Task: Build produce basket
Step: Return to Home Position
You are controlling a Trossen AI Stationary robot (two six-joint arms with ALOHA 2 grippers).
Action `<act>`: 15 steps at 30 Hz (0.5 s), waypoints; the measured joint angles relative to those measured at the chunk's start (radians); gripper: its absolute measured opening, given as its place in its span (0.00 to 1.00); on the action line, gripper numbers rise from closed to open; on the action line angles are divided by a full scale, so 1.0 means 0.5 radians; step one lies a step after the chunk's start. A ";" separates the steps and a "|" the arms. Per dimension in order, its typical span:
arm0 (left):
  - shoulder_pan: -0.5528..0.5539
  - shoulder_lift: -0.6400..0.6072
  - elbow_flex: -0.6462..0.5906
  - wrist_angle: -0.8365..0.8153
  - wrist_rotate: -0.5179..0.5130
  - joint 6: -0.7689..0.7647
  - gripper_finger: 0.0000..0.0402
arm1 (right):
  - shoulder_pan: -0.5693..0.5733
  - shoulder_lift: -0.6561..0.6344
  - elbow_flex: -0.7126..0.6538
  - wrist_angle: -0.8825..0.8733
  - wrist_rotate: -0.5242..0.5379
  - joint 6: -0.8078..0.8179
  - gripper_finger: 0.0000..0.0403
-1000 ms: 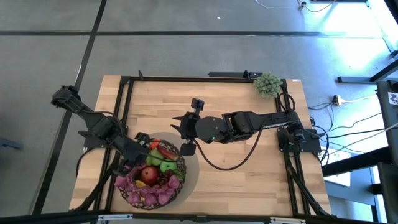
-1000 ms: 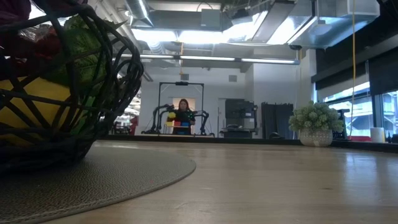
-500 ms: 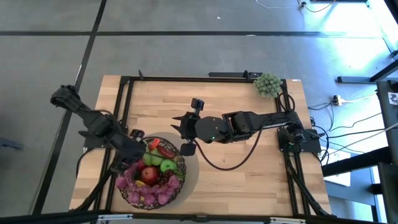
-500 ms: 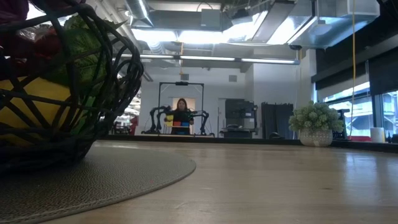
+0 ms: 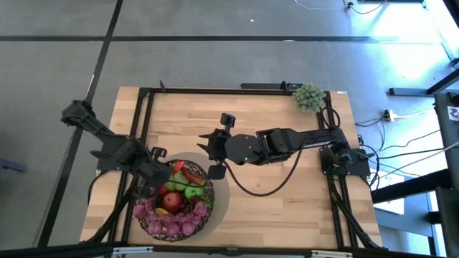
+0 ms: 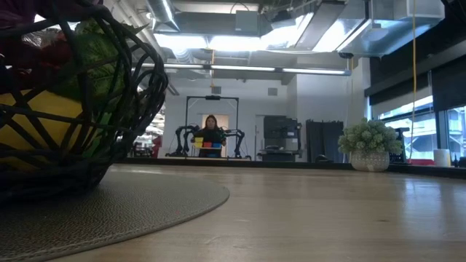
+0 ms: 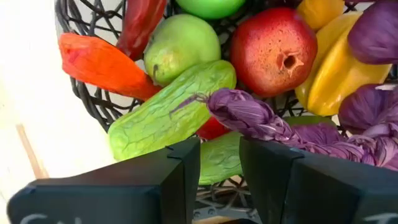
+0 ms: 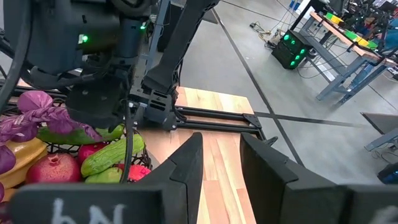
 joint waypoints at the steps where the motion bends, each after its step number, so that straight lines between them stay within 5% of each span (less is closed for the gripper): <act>1: -0.001 0.010 0.000 -0.002 0.007 0.003 0.25 | 0.000 0.000 0.000 0.000 0.000 0.000 0.25; 15: 0.000 -0.080 0.000 -0.208 0.028 -0.161 0.25 | 0.000 0.000 0.000 -0.021 0.001 -0.001 0.25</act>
